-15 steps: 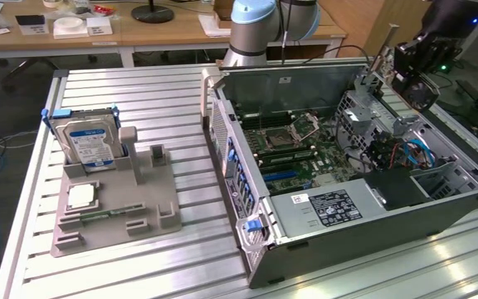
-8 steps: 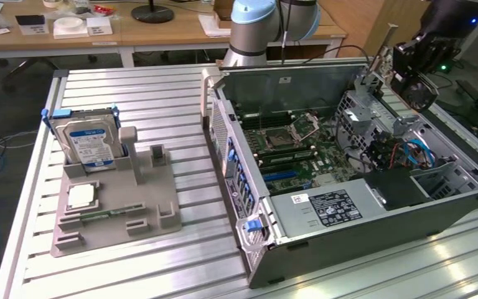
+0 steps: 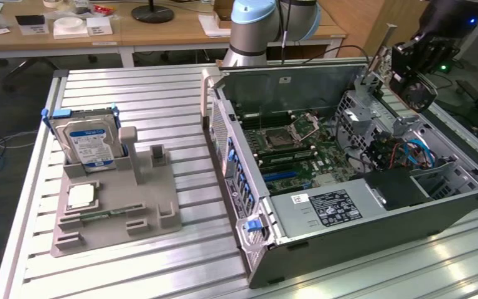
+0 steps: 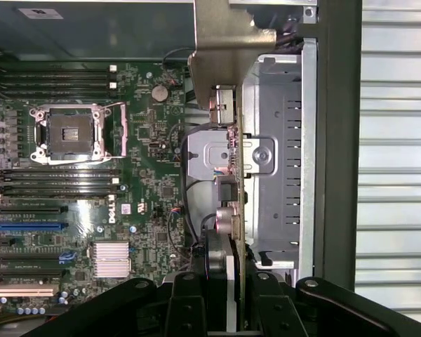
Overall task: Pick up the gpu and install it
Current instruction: 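Pick up the gpu and move the gpu toward the slot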
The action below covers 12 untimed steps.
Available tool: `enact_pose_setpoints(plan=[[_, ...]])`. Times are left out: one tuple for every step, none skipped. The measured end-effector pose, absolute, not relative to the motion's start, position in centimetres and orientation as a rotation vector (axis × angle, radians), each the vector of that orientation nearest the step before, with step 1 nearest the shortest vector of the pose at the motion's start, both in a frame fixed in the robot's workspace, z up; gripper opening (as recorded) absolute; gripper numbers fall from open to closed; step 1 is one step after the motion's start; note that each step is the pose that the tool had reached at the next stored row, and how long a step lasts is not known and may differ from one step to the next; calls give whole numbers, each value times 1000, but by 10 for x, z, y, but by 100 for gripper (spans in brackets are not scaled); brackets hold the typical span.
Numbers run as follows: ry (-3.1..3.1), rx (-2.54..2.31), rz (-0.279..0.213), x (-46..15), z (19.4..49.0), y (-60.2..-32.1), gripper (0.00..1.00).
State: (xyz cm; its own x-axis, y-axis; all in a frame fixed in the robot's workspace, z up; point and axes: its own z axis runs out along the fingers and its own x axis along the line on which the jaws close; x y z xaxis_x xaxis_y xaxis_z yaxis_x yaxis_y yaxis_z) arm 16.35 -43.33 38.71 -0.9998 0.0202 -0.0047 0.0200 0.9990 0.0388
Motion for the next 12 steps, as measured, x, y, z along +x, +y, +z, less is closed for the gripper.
enact_pose_setpoints(plan=[[3136, 31, 61, 163, 387, -433, 28], [3136, 31, 61, 163, 387, -433, 28], [3136, 32, 61, 163, 387, -433, 28], [3136, 32, 61, 163, 387, -433, 28], [3136, 32, 61, 163, 387, -433, 28], [3136, 31, 61, 163, 387, -433, 28], [3136, 32, 61, 163, 387, -433, 28], [3136, 32, 61, 163, 387, -433, 28], [3136, 32, 61, 162, 387, -433, 28], [3136, 32, 61, 161, 387, -433, 28], [3136, 32, 61, 160, 387, -433, 28], [3136, 32, 61, 160, 387, -433, 28]])
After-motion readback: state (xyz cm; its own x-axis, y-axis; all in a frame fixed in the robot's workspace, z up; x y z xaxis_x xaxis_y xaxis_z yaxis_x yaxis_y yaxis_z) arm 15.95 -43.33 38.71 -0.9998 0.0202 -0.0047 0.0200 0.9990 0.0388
